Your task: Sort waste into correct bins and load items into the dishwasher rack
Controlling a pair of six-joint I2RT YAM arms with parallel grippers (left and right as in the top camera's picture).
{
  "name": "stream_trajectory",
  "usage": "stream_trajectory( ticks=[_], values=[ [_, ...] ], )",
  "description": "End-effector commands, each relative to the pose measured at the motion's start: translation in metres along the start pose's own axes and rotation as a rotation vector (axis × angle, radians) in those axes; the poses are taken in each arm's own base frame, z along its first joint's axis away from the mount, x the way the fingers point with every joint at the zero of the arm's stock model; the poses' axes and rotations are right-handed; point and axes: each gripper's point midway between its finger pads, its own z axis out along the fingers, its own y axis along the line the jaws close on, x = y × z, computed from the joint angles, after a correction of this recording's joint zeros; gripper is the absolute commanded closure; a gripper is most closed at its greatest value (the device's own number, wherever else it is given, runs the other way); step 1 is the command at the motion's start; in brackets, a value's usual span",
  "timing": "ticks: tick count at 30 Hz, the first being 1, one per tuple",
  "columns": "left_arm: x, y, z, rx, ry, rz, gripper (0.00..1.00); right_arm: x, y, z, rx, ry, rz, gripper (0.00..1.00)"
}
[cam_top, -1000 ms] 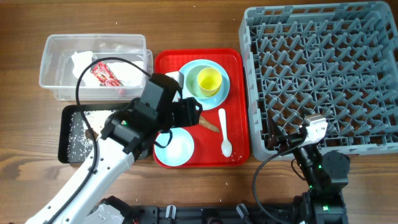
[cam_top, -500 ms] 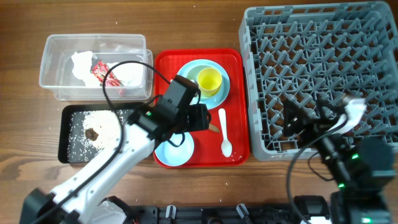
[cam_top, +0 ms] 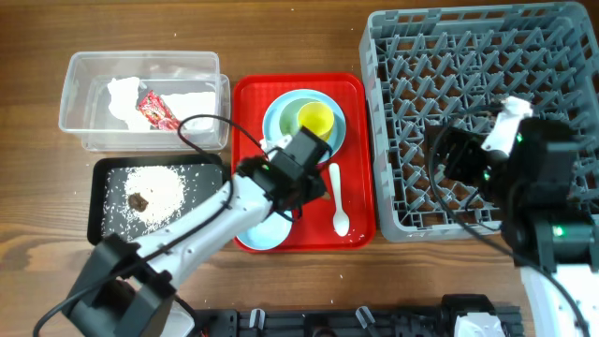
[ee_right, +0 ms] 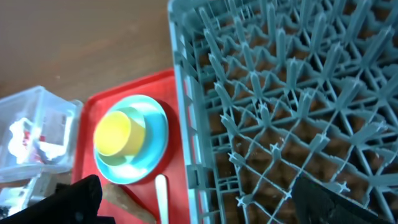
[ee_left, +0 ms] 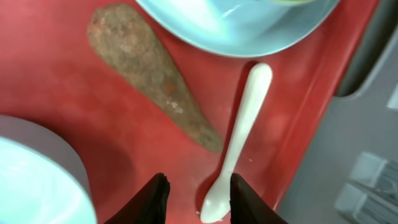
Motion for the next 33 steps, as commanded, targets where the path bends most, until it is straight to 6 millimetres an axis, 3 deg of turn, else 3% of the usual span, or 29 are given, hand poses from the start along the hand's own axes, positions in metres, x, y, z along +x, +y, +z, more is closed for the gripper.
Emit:
stream_trajectory(
  ticks=[1, 4, 8, 11, 18, 26, 33],
  values=[
    [-0.006, -0.005, 0.006, -0.022, -0.083, -0.053, 0.66, 0.005, -0.011, 0.026, 0.050, 0.080, 0.008, 0.00],
    [-0.007, -0.007, 0.007, -0.015, -0.090, -0.052, 0.61, 0.010, -0.021, 0.065, 0.071, 0.151, 0.022, 0.00],
    [-0.005, -0.001, 0.014, -0.038, -0.082, -0.051, 0.59, 0.006, -0.021, 0.087, 0.055, 0.156, 0.023, 0.00],
    [-0.004, 0.002, 0.023, -0.056, -0.075, -0.050, 0.55, -0.008, -0.015, 0.084, 0.034, 0.094, 0.011, 0.00],
    [-0.005, -0.002, 0.037, -0.047, -0.078, -0.050, 0.55, -0.019, -0.012, 0.084, 0.020, 0.049, 0.001, 0.00],
    [-0.004, 0.003, 0.048, -0.073, -0.070, -0.050, 0.55, -0.022, -0.011, 0.084, 0.016, 0.038, -0.002, 0.00],
    [-0.015, 0.007, 0.051, -0.096, -0.130, -0.052, 0.57, -0.022, -0.011, 0.084, 0.016, 0.038, -0.001, 0.00]
  ],
)
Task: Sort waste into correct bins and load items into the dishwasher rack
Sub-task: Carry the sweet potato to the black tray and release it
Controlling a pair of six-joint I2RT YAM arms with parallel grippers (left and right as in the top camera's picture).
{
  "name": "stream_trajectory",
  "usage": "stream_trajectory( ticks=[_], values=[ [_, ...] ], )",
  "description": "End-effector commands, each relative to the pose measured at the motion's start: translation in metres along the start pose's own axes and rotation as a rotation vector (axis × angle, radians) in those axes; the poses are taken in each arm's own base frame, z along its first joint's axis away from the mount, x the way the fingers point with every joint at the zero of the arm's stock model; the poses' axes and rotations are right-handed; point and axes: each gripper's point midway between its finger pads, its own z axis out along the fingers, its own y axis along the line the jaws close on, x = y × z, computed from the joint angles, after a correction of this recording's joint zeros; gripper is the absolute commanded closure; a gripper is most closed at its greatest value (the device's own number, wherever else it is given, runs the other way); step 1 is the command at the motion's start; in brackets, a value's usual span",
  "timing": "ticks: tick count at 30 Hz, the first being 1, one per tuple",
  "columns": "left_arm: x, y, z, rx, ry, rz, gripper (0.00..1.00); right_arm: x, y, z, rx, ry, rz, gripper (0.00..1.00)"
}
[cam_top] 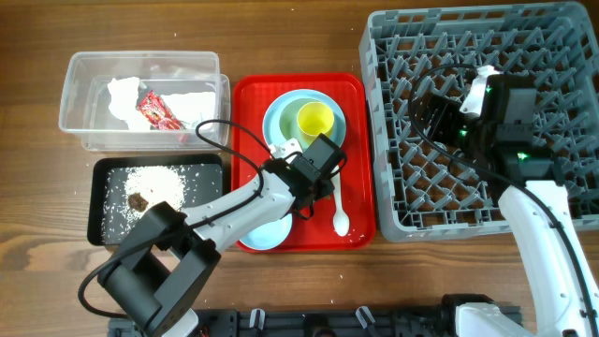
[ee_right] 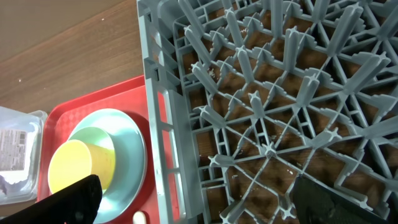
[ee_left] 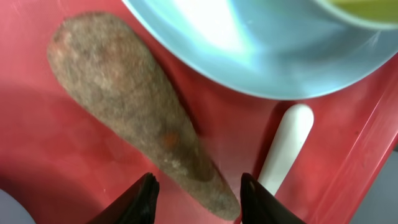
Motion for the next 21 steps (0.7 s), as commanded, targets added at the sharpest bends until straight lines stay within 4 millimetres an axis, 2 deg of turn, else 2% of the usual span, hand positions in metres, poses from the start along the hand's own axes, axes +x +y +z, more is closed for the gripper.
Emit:
stream_trajectory(
  ticks=[1, 12, 16, 19, 21],
  values=[
    [-0.010, 0.004, 0.003, -0.026, -0.059, -0.009, 0.59, -0.010, 0.005, -0.007, -0.015, -0.033, -0.017, 0.00],
    [-0.010, 0.013, 0.019, -0.070, -0.075, -0.063, 0.61, -0.010, 0.005, -0.007, -0.015, -0.033, -0.017, 0.00],
    [-0.009, 0.013, 0.019, -0.068, -0.071, -0.063, 0.72, -0.010, 0.005, -0.007, -0.015, -0.033, -0.017, 0.00],
    [-0.011, 0.010, 0.015, -0.053, -0.076, -0.065, 0.89, -0.010, 0.005, -0.007, -0.015, -0.033, -0.017, 0.00],
    [-0.014, 0.006, 0.009, -0.036, -0.083, -0.069, 0.91, -0.010, 0.005, -0.007, -0.015, -0.033, -0.017, 0.00]
  ],
)
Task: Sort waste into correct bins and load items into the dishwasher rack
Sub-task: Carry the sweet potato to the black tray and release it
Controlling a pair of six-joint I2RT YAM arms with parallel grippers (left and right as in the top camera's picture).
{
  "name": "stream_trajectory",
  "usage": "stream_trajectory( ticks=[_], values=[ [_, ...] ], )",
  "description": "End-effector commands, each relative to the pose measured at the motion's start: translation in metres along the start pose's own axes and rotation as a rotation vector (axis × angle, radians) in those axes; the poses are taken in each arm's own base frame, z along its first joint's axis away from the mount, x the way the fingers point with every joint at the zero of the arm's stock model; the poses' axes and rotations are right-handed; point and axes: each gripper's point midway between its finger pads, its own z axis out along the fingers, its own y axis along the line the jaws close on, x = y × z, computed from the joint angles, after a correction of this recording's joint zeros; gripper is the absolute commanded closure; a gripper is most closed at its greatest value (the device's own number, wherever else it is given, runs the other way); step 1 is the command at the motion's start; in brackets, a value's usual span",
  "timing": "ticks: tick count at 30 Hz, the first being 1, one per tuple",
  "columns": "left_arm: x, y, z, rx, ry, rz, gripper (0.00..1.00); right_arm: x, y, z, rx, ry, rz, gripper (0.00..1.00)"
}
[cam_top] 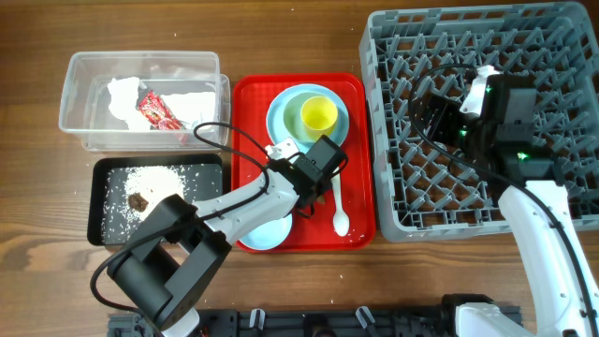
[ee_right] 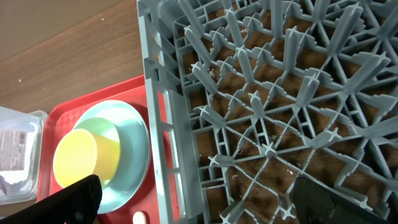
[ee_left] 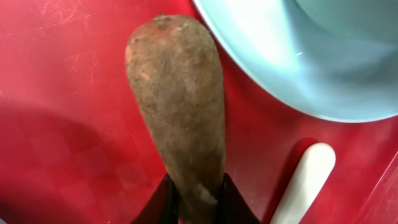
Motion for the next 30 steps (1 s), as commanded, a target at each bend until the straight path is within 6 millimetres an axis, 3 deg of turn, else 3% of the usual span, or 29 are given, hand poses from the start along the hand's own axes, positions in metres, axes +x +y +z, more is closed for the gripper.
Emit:
stream_trajectory(
  ticks=[1, 8, 13, 16, 21, 25, 30],
  values=[
    [-0.007, -0.003, -0.009, 0.017, -0.024, -0.011, 0.92, -0.010, 0.005, -0.007, -0.014, -0.033, -0.017, 0.00],
    [-0.029, -0.006, -0.050, 0.083, -0.058, -0.058, 0.92, -0.010, 0.005, -0.007, -0.015, -0.033, -0.017, 0.00],
    [-0.068, 0.009, -0.090, 0.123, -0.113, -0.149, 0.92, -0.010, 0.005, -0.007, -0.015, -0.033, -0.017, 0.00],
    [-0.094, 0.031, -0.108, 0.111, -0.148, -0.231, 0.93, -0.010, 0.005, -0.007, -0.015, -0.033, -0.017, 0.00],
    [-0.131, 0.098, -0.132, 0.000, -0.194, -0.402, 0.96, -0.010, 0.005, -0.007, -0.015, -0.033, -0.017, 0.00],
    [-0.144, 0.151, -0.135, -0.144, -0.215, -0.513, 0.96, -0.010, 0.005, -0.007, -0.015, -0.033, -0.017, 0.00],
    [-0.155, 0.182, -0.136, -0.217, -0.254, -0.585, 0.96, -0.010, 0.005, -0.007, -0.015, -0.033, -0.017, 0.00]
  ],
)
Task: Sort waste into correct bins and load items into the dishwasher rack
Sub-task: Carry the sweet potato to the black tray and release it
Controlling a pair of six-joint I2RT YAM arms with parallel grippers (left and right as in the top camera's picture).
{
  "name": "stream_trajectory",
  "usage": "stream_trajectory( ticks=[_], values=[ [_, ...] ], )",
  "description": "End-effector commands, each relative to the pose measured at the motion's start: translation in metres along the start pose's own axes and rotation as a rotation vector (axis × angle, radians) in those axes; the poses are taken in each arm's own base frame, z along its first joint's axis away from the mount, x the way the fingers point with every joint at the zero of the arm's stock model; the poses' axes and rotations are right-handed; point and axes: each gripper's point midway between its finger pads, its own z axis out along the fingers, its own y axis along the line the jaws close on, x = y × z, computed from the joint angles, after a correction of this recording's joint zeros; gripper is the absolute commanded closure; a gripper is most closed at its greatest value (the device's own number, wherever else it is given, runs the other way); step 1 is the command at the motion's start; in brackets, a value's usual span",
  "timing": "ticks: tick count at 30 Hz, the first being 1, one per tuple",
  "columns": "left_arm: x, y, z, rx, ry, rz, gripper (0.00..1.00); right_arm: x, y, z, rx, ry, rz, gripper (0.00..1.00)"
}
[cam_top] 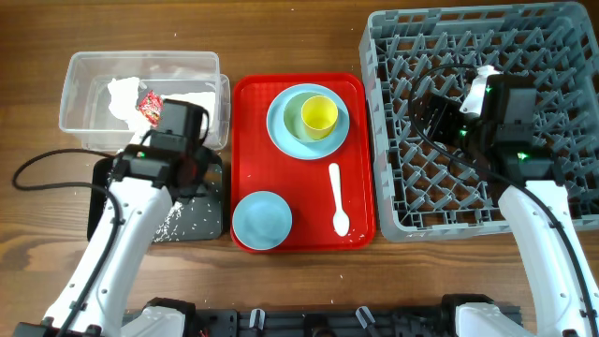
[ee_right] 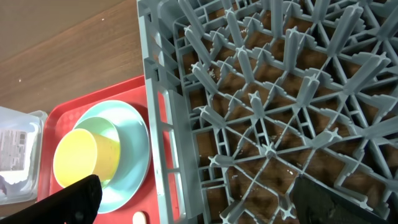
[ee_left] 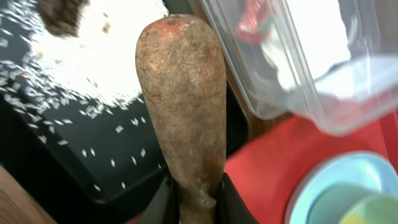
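A brown sweet potato [ee_left: 183, 93] is clamped at its narrow end in my left gripper [ee_left: 194, 200], which is shut on it. It hangs over the right edge of the black tray [ee_left: 56, 155] strewn with rice, beside the clear bin [ee_left: 298, 93]. In the overhead view my left gripper [cam_top: 187, 168] covers the potato. On the red tray [cam_top: 253, 140] are a plate [cam_top: 285, 126] bearing a yellow cup [cam_top: 318, 114], a blue bowl [cam_top: 262, 217] and a white spoon [cam_top: 337, 211]. My right gripper [ee_right: 198, 200] is open over the left part of the grey rack [cam_top: 562, 215].
The clear bin [cam_top: 84, 131] holds white paper and a red wrapper [cam_top: 150, 105]. A dark lump lies in the rice at the far end of the black tray [ee_left: 62, 15]. The rack's tall wall [ee_right: 158, 124] borders the red tray.
My left gripper, then shut on the sweet potato on the red tray, now holds it over the black tray's right edge. The right arm has not moved.
My left gripper stood open over the spoon and sweet potato on the red tray, and the right arm was at the rack's lower right. Then the jaws straddled the potato's narrow end and the right arm was over the rack's left. They shut on the potato, now over the black tray.
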Motion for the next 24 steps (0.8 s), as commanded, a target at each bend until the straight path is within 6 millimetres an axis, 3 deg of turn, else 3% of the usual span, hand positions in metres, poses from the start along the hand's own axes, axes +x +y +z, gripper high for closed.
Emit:
stream_trajectory(
  ticks=[1, 11, 17, 19, 21, 24],
  values=[
    [-0.019, 0.015, 0.004, -0.040, -0.069, -0.033, 0.96, -0.010, 0.005, -0.007, -0.014, -0.033, -0.017, 0.00],
    [-0.008, 0.035, 0.041, -0.053, -0.070, -0.045, 0.90, -0.010, 0.005, -0.007, -0.014, -0.032, -0.016, 0.00],
    [-0.010, 0.037, 0.044, -0.064, -0.085, -0.043, 0.84, -0.010, 0.005, -0.007, -0.014, -0.032, -0.016, 0.00],
    [-0.010, 0.037, 0.044, -0.065, -0.085, -0.041, 0.63, -0.010, 0.005, -0.007, -0.014, -0.032, -0.017, 0.00],
    [-0.009, 0.036, 0.043, -0.061, -0.078, -0.001, 0.50, -0.010, 0.005, -0.007, -0.014, -0.033, -0.017, 0.00],
    [-0.014, 0.031, 0.036, -0.034, -0.091, 0.058, 0.48, -0.010, 0.005, -0.007, -0.014, -0.033, -0.017, 0.00]
  ],
)
